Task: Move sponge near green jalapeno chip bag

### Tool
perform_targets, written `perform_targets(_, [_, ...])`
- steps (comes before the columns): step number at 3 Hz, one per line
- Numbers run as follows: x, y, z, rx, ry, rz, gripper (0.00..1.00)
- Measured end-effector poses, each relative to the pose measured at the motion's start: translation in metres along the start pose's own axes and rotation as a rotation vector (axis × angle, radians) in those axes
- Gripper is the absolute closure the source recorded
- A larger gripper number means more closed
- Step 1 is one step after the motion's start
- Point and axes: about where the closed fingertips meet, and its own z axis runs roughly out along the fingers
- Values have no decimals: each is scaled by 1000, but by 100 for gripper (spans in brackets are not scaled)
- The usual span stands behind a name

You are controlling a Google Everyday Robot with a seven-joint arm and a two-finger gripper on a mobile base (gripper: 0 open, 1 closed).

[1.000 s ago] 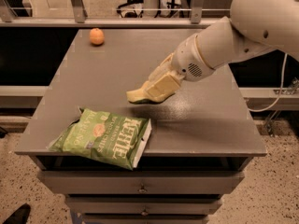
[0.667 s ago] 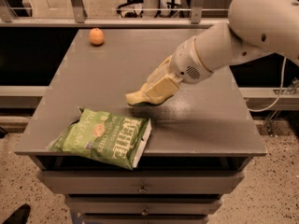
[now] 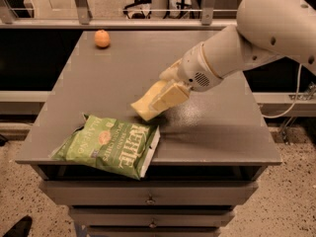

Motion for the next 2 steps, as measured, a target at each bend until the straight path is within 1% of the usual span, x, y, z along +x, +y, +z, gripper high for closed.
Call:
perform_targets(1, [2,2,-2,-21,10,16,0])
perform_targets(2, [9,-1,-10,-38,14,46,0])
